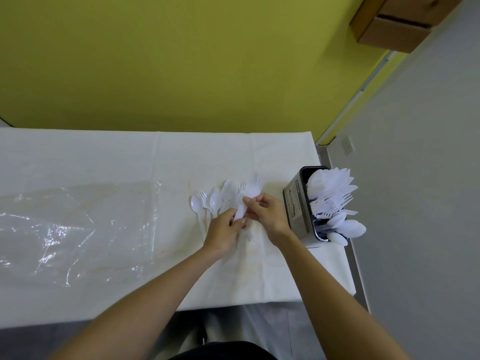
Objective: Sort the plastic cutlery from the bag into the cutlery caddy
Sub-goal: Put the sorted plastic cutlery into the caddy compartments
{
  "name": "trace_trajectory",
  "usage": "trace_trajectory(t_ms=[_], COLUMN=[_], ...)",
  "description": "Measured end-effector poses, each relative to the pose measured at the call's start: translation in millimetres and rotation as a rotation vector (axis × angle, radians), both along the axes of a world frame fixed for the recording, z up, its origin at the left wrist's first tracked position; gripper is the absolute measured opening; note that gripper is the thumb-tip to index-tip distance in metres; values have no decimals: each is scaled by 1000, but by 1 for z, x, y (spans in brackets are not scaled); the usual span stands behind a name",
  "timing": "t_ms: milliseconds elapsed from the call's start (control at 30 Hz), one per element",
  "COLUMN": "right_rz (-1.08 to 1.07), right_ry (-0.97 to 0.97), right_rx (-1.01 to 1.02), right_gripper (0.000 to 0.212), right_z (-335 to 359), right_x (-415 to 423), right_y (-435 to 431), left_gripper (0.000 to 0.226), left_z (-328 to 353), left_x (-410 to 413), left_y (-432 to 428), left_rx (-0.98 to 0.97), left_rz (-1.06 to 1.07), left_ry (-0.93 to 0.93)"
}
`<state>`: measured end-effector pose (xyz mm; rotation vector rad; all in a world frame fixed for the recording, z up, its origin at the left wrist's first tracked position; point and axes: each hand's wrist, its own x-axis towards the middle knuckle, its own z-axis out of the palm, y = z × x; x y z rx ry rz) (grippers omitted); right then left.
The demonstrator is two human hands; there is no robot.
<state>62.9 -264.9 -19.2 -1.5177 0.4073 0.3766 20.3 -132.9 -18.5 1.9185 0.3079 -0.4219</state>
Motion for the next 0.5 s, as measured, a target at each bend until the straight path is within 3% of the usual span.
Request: trace_trajectory(t_ms=[67, 200, 300, 400, 500], right_rz=[-23, 89, 167, 181, 214], right_ry=[19, 35, 26, 43, 82], right_rx=[-145, -684, -776, -791, -817], right_gripper=[37, 31, 29, 31, 21], right_z=[-10, -27, -29, -30, -30], right_x=[-1, -7, -12, -8, 0], right_y=[3, 6, 12, 17, 20], left_gripper=[16, 13, 17, 21, 24], left_z=[-1, -7, -8, -7, -6], left_x=[-3, -12, -15, -18, -20], left_y=[7, 28, 41, 45, 44], left_rx=[-29, -118, -76, 45, 47], left_rz=[89, 338, 375, 282, 239], left_ry=[8, 39, 97, 191, 252])
